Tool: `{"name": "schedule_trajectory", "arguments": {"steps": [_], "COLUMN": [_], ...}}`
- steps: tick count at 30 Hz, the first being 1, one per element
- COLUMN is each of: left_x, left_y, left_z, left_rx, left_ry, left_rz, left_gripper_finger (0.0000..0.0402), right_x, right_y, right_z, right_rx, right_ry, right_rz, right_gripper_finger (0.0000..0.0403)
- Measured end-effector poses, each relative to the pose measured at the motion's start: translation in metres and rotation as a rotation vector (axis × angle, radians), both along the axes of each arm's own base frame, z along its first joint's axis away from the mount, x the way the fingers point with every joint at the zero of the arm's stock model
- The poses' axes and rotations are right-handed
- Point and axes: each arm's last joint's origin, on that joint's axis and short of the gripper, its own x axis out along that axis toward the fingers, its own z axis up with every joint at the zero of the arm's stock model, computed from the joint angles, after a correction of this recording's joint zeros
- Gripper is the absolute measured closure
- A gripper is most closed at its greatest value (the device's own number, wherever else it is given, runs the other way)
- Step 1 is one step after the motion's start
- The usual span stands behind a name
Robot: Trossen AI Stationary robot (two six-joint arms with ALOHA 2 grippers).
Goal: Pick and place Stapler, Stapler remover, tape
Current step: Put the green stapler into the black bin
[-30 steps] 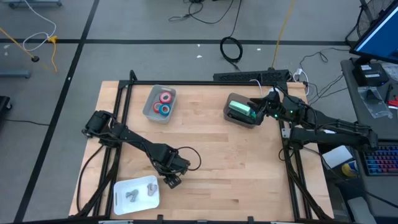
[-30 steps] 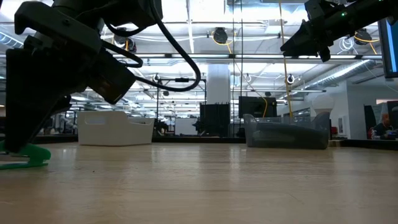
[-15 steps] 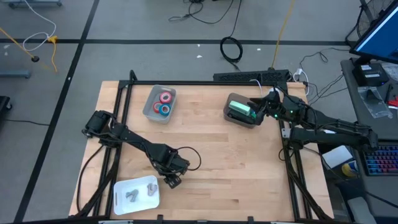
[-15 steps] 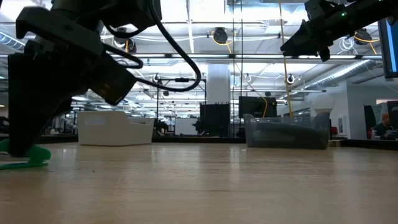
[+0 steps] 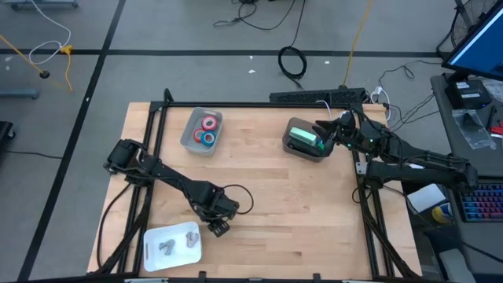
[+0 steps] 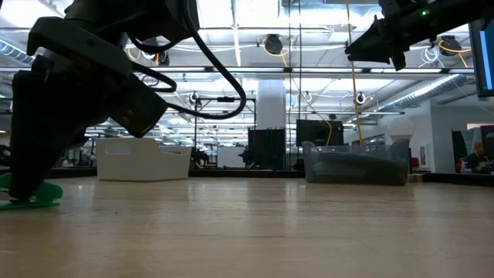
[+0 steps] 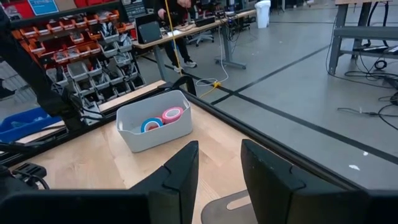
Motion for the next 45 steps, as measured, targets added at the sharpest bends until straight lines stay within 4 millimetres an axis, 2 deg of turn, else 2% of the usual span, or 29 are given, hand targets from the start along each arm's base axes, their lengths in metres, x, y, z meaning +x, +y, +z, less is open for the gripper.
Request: {"name": "schedule_trajectory", "arguments": {"steps": [9,45], "left_x": [-0.0042,-0.0008], "left_y": [-0.0036,-0.0035], "left_z": [-0.0017,0.0004], "left_rx": [-0.079,-0.022], "left_ry": [0.065,0.035], "left_rz": [-0.009,0.032], "left_gripper_finger": [0.0215,0.0215], "right_x": [0.0000,0.0000], "right_y": [0.0000,0.0000], "right_z": [-0.0001,-0.0001], "right_rx": [0.000,0.007], "right_ry": [0.001,-0.003], "right_rz": [0.000,-0.001], "right_gripper_finger": [0.0287,0.0287]}}
